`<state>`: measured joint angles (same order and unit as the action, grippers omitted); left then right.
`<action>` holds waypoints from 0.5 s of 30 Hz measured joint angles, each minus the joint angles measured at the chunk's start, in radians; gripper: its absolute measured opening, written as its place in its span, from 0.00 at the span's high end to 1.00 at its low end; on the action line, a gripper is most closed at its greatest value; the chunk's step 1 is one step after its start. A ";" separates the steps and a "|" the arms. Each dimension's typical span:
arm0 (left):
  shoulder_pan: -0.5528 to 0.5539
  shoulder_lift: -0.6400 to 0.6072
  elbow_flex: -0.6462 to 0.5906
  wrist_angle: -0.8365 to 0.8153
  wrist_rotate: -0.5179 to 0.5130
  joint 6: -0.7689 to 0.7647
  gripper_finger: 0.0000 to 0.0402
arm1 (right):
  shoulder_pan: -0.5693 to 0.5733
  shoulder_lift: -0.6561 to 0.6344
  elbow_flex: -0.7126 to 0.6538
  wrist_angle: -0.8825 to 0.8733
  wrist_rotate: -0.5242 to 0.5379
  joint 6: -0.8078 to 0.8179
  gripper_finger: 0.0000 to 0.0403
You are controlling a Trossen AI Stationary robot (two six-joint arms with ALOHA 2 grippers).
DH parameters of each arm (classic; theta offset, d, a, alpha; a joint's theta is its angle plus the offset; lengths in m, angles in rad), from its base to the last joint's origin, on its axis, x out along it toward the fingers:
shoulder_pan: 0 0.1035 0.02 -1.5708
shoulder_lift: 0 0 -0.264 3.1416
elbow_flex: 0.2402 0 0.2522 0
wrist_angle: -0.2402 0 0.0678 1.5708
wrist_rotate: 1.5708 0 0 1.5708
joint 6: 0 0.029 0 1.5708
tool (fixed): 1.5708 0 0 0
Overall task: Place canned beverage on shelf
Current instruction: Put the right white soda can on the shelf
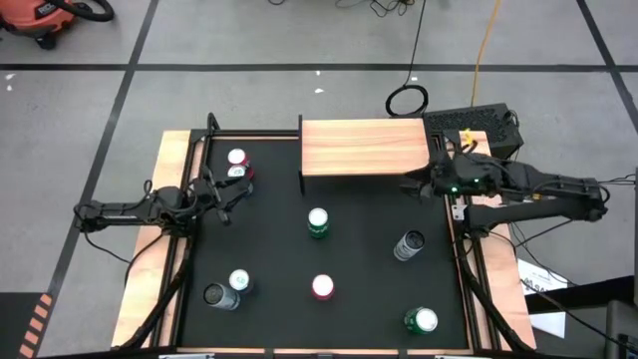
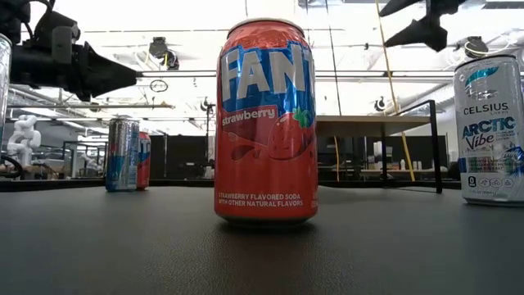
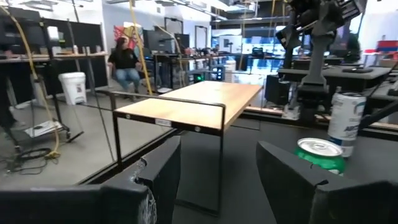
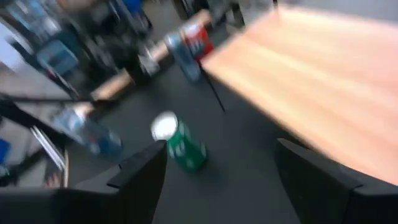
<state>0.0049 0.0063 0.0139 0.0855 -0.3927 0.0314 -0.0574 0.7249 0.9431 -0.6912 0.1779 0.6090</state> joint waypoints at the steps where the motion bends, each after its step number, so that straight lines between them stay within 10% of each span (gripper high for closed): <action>1: -0.006 0.000 0.000 0.000 -0.001 0.000 0.48 | 0.010 0.030 0.036 -0.065 0.000 0.007 0.31; 15: -0.014 0.005 0.001 -0.019 -0.171 -0.055 0.48 | 0.172 0.217 0.164 -0.378 -0.328 0.297 0.33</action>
<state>-0.0090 0.0109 0.0148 0.0662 -0.5640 -0.0239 0.1146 0.9423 1.1071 -1.0695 -0.1505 0.9056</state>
